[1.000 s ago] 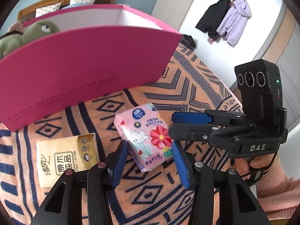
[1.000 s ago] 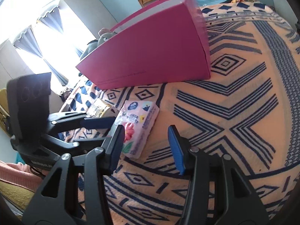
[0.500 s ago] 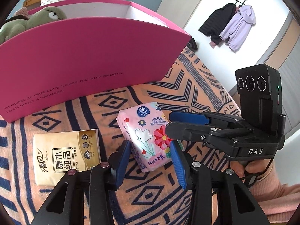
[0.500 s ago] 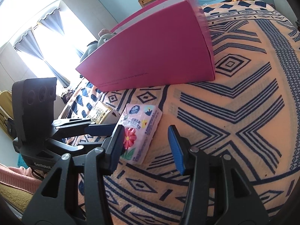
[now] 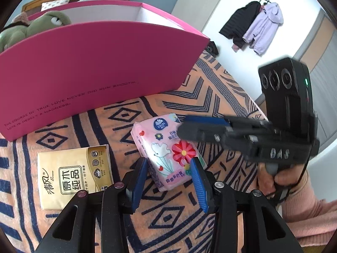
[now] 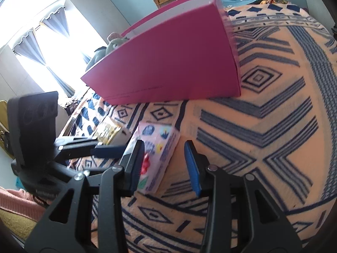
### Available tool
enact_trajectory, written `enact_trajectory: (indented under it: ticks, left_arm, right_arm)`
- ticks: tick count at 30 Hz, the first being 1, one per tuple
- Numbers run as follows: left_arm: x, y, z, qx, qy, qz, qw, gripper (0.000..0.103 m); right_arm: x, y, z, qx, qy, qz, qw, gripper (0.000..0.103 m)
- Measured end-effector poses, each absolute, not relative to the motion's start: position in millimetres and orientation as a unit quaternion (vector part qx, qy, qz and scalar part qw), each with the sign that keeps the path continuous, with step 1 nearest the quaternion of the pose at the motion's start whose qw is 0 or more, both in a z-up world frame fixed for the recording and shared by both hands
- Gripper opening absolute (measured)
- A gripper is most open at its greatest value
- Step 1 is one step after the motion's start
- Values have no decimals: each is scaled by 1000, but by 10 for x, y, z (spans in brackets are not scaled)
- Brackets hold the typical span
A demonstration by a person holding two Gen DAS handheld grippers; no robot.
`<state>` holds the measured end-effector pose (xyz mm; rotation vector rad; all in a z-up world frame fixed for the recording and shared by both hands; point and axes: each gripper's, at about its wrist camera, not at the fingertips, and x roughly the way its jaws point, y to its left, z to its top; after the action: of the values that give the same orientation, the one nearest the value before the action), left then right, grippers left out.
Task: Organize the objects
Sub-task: 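Close the right gripper on the pink floral tissue pack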
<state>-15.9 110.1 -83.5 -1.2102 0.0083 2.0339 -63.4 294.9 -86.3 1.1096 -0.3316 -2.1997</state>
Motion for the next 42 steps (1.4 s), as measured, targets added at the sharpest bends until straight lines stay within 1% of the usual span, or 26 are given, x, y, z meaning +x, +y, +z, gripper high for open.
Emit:
enact_trajectory:
  ticks: [5, 12, 14, 15, 21, 26, 29, 32, 36, 39, 42]
  left_arm:
    - [-99, 1109, -820, -469, 19, 797, 381, 43]
    - [1, 1140, -860, -469, 50, 796, 380, 46]
    - [13, 1144, -875, -469, 57, 799, 372, 46]
    - [10, 1138, -871, -469, 56, 800, 369, 46]
    - [-55, 1157, -856, -475, 42, 807, 348, 46]
    - [-134, 1156, -859, -483, 22, 808, 336, 43]
    - [-151, 1152, -841, -490, 0, 800, 347, 43]
    - [-167, 1085, -833, -485, -16, 788, 379, 43]
    - [-140, 1179, -824, -491, -6, 784, 381, 43]
    - [-211, 1232, -900, -508, -27, 771, 383, 43]
    - [-251, 1260, -912, -505, -35, 774, 379, 42]
  right_arm:
    - [-795, 2798, -764, 414, -97, -842, 331, 42]
    - [-996, 2599, -828, 436, -60, -829, 345, 42]
    - [-972, 2607, -860, 440, -48, -829, 342, 39]
    - [-944, 2636, -869, 439, -47, -828, 345, 35]
    - [-750, 2899, -855, 439, -60, -836, 325, 35]
    - [-588, 3027, -839, 445, -62, -833, 322, 35]
    - [-569, 3093, -837, 442, -84, -833, 323, 36]
    - [-616, 3149, -840, 431, -116, -836, 320, 36]
    - [-669, 3059, -888, 433, -119, -831, 327, 36]
    - [-667, 3036, -925, 435, -126, -828, 331, 36]
    - [-631, 3075, -921, 435, -132, -827, 331, 36]
